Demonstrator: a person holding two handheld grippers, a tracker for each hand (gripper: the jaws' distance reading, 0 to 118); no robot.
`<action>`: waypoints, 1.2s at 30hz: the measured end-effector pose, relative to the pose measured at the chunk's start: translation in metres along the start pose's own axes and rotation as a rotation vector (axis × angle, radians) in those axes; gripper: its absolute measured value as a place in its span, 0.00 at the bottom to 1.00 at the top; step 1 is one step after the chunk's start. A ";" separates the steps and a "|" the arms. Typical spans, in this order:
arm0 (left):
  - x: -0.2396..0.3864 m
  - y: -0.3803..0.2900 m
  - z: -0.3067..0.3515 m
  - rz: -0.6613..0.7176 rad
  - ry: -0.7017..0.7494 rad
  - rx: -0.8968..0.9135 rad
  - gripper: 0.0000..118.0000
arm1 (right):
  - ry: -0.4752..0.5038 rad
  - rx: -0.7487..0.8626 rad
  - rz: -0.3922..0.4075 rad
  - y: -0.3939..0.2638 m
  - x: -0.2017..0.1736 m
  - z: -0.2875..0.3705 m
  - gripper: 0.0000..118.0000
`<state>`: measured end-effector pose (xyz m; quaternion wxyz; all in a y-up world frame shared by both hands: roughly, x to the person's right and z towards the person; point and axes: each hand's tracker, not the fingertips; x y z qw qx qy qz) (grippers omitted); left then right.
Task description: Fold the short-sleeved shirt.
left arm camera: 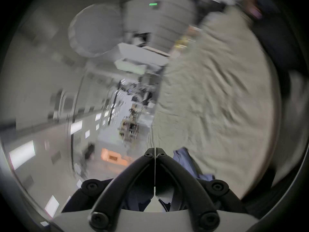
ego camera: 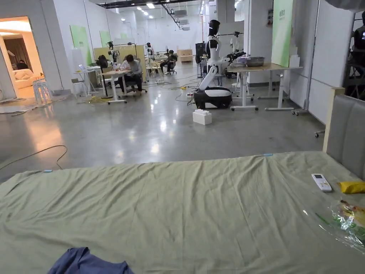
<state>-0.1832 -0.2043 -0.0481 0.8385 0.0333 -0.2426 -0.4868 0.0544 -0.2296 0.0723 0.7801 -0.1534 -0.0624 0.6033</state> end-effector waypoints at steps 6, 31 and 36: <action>-0.094 -0.004 0.036 1.130 -0.038 0.178 0.00 | -0.142 -0.013 -1.270 -0.019 0.047 0.013 0.00; -0.113 -0.019 0.043 1.167 -0.036 0.127 0.00 | -0.082 0.087 -1.443 -0.037 0.088 0.026 0.00; -0.123 -0.030 0.040 1.134 -0.027 0.113 0.00 | -0.060 0.094 -1.452 -0.038 0.087 0.020 0.00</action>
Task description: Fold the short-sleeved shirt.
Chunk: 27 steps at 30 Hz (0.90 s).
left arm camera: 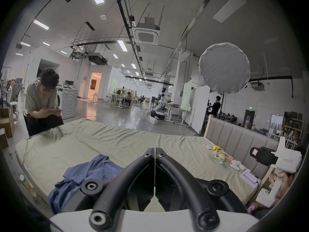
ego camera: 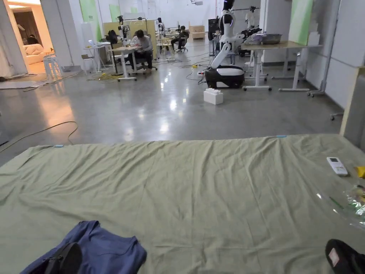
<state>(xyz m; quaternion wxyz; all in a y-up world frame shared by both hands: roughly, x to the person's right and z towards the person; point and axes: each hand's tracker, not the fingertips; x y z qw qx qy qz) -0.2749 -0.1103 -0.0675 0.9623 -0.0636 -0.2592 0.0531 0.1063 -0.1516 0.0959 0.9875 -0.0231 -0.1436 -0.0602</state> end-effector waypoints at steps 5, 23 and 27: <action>-0.027 -0.014 -0.041 -0.046 0.092 -0.172 0.00 | 0.009 -0.038 0.006 -0.005 0.000 -0.012 0.00; -0.214 -0.200 -0.310 -0.008 0.228 -0.828 0.67 | -0.030 -0.366 0.036 -0.047 0.012 -0.069 0.00; -0.214 -0.211 -0.315 0.013 0.233 -0.848 0.61 | -0.039 -0.403 0.057 -0.056 0.011 -0.075 0.00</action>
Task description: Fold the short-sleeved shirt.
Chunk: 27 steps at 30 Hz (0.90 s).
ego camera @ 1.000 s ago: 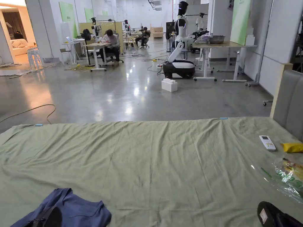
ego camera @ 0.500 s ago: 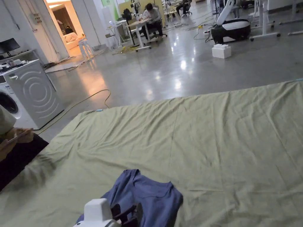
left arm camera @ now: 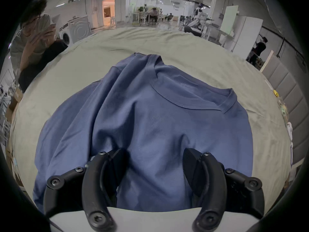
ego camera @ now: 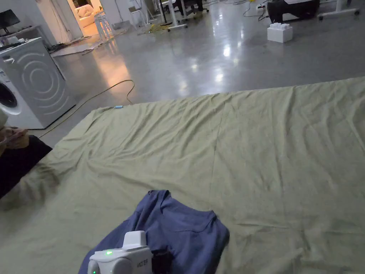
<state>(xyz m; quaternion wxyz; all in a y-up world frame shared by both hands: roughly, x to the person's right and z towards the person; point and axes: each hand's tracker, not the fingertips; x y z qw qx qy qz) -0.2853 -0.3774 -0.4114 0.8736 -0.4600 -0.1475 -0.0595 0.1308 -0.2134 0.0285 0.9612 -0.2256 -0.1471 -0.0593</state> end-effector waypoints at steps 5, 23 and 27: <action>0.004 0.018 0.004 0.011 -0.002 -0.055 0.00 | 0.025 -0.015 -0.037 -0.003 0.002 -0.001 0.00; 0.386 -0.035 0.098 -0.314 -0.795 0.024 0.00 | -0.067 0.026 -0.116 -0.041 0.046 0.074 0.00; 0.451 -0.117 0.103 -0.393 -0.874 -0.132 0.00 | -0.124 0.015 -0.128 -0.052 0.057 0.092 0.00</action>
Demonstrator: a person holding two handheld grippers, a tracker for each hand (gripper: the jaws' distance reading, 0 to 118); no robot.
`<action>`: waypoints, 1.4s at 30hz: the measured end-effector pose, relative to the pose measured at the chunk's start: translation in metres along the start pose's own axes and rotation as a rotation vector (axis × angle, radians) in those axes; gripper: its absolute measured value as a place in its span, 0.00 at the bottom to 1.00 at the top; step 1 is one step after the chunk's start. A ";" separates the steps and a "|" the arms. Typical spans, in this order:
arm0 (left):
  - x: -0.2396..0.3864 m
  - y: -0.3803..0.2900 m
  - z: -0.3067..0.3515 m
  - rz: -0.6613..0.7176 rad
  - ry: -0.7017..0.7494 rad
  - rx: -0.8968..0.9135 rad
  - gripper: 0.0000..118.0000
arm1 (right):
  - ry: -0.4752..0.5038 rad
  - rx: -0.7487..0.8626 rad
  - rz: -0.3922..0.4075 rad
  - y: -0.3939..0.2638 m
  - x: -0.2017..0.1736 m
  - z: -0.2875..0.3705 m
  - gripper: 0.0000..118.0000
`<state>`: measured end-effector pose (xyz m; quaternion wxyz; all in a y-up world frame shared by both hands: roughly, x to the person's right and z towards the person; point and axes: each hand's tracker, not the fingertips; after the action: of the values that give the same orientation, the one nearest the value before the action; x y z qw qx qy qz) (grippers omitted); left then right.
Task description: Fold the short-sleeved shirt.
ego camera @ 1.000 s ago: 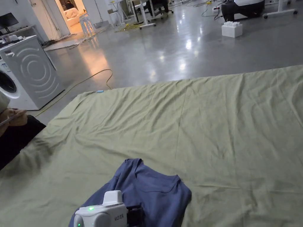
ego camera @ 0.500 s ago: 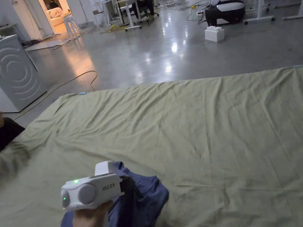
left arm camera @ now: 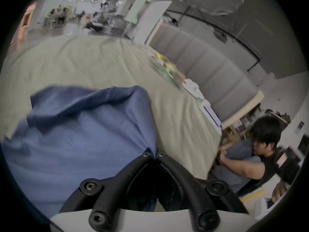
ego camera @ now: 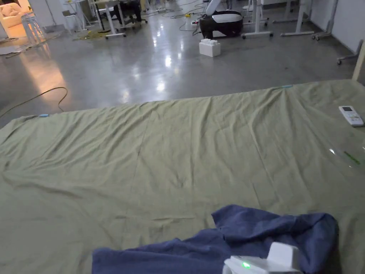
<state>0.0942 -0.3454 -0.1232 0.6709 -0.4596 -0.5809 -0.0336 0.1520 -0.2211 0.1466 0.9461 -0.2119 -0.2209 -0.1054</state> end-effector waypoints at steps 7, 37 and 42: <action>0.044 -0.059 -0.019 -0.155 0.036 -0.048 0.02 | -0.015 -0.009 -0.070 -0.017 0.014 0.013 0.00; 0.069 -0.116 0.402 -0.180 0.849 0.854 0.13 | 0.180 0.273 0.112 0.071 -0.057 0.021 0.00; 0.079 -0.131 0.399 -0.211 0.886 0.805 0.00 | 0.177 0.273 0.113 0.069 -0.059 0.021 0.00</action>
<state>-0.2547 -0.1204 -0.0219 0.9631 -0.0519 -0.2558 -0.0657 0.1124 -0.1444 0.1124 0.9863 -0.0834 -0.1368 -0.0390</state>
